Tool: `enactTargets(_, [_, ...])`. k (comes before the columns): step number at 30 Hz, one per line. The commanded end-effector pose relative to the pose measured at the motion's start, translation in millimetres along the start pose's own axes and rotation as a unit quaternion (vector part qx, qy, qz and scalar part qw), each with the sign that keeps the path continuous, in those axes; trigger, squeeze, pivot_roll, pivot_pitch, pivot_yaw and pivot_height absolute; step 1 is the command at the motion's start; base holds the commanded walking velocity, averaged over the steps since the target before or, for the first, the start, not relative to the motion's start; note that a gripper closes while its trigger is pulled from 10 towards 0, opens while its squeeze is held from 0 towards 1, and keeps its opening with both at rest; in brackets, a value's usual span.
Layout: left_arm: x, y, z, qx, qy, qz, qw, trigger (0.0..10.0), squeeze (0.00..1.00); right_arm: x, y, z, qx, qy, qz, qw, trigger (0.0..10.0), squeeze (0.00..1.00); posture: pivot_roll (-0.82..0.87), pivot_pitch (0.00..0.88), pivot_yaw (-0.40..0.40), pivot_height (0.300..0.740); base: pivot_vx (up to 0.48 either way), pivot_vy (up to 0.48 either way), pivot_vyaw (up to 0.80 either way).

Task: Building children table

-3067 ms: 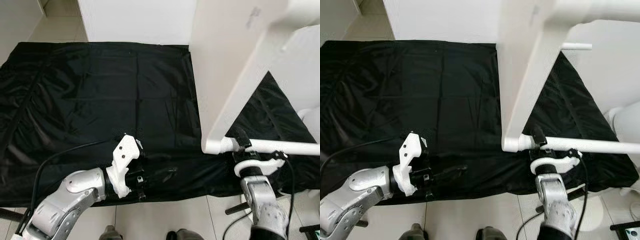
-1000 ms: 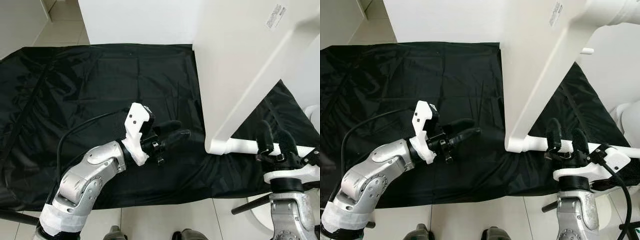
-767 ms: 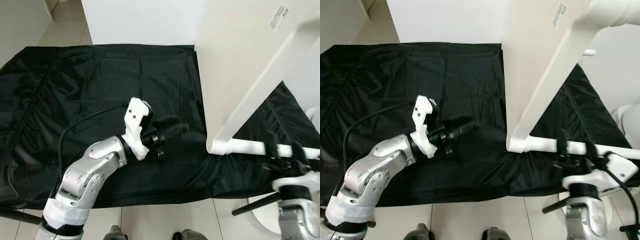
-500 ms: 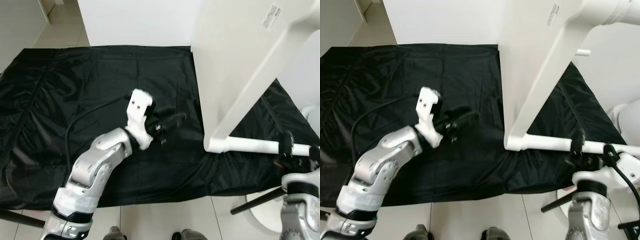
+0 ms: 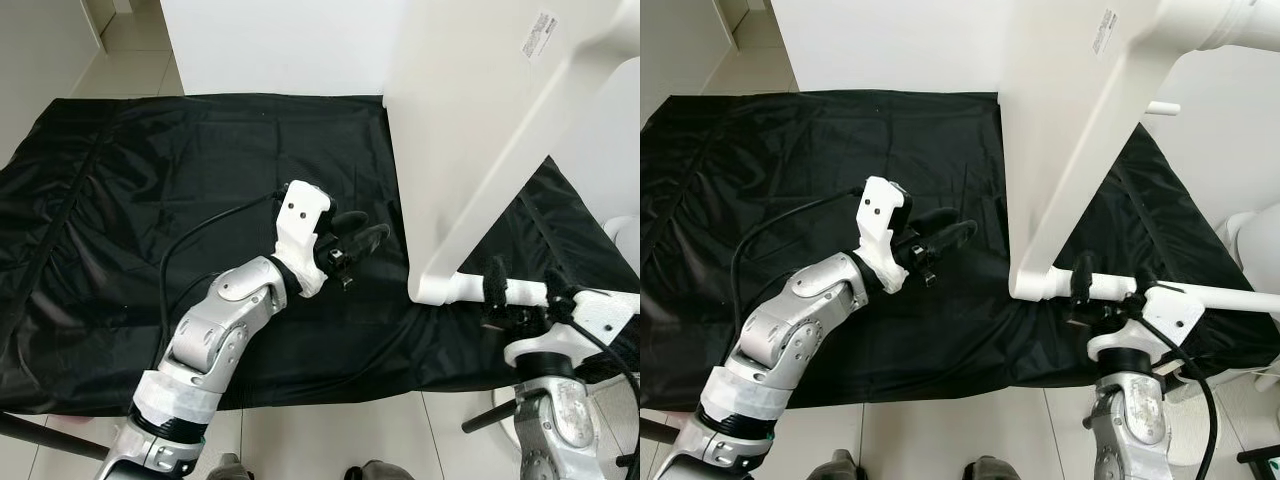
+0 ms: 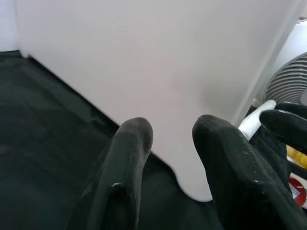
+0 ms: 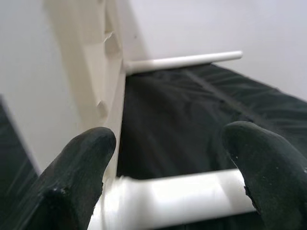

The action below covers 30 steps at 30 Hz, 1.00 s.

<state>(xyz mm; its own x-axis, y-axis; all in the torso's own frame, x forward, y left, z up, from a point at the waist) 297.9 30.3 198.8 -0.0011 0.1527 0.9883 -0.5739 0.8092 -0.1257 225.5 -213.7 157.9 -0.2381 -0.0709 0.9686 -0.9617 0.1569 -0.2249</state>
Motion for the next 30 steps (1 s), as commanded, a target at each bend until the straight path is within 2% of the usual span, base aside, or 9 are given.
enactTargets(1, [1,4.8,5.9,-0.048,0.004,0.004,0.999,10.0,1.0,-3,2.0,-1.9,0.011,0.01,-0.004,1.0,10.0,1.0,-0.01,0.027,-0.012,0.74,0.0,0.0,0.0])
enactTargets(2, [-2,13.0,2.2,-0.052,0.0,-0.002,0.999,10.0,1.0,-8,5.9,-6.1,0.026,0.017,-0.014,0.999,10.0,1.0,-0.01,0.027,-0.012,0.74,0.0,0.0,0.0])
enactTargets(7, [-4,16.4,-2.5,-0.033,-0.015,-0.011,0.999,10.0,1.0,-11,8.5,-12.2,0.055,0.022,-0.024,0.998,10.0,1.0,-0.01,0.031,-0.007,0.74,0.0,0.0,0.0])
enactTargets(8, [-3,17.3,-2.7,-0.033,-0.019,-0.011,0.999,10.0,0.6,-12,9.2,-14.5,0.067,0.02,-0.028,0.997,10.0,0.4,-0.01,0.03,-0.008,0.74,0.0,0.0,0.0])
enactTargets(10, [-2,18.0,-2.5,-0.034,-0.021,-0.009,0.999,10.0,0.6,-13,9.9,-16.2,0.075,0.018,-0.03,0.997,10.0,0.4,-0.01,0.03,-0.008,0.74,0.0,0.0,0.0])
enactTargets(11, [-1,18.3,-2.2,-0.034,-0.026,-0.009,0.999,10.0,0.0,-14,10.1,-17.9,0.084,0.02,-0.033,0.996,10.0,0.0,0.0,0.031,-0.01,0.74,0.0,0.0,0.0])
enactTargets(16, [1,17.8,-2.8,-0.025,-0.041,-0.006,0.999,10.0,0.0,-20,2.6,-23.1,0.096,0.037,-0.034,0.994,10.0,0.0,0.0,0.031,-0.016,0.74,0.0,0.0,0.0])
enactTargets(24, [-8,20.3,-8.6,-0.001,-0.043,-0.015,0.999,10.0,0.0,-23,-10.5,-26.5,0.089,0.033,-0.026,0.995,10.0,0.0,0.01,0.032,-0.025,0.74,0.0,0.0,0.0])
enactTargets(30, [-23,24.3,-21.0,0.055,-0.046,-0.029,0.997,10.0,0.0,-29,-21.0,-37.6,0.092,0.029,-0.023,0.995,10.0,0.0,0.02,0.032,-0.034,0.74,0.0,0.0,0.0])
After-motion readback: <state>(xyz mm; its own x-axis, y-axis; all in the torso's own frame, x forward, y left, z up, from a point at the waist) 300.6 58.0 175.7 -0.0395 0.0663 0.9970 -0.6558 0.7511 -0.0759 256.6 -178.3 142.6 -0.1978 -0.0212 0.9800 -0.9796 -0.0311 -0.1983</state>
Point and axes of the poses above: a point about 5 cm out from each wrist's last joint towards the gripper, its own y axis pointing back from the gripper into the wrist, its own x axis along the axis of the wrist's last joint, z = x × y, the point moved 3 cm from there along -y, pointing out of the wrist towards the gripper
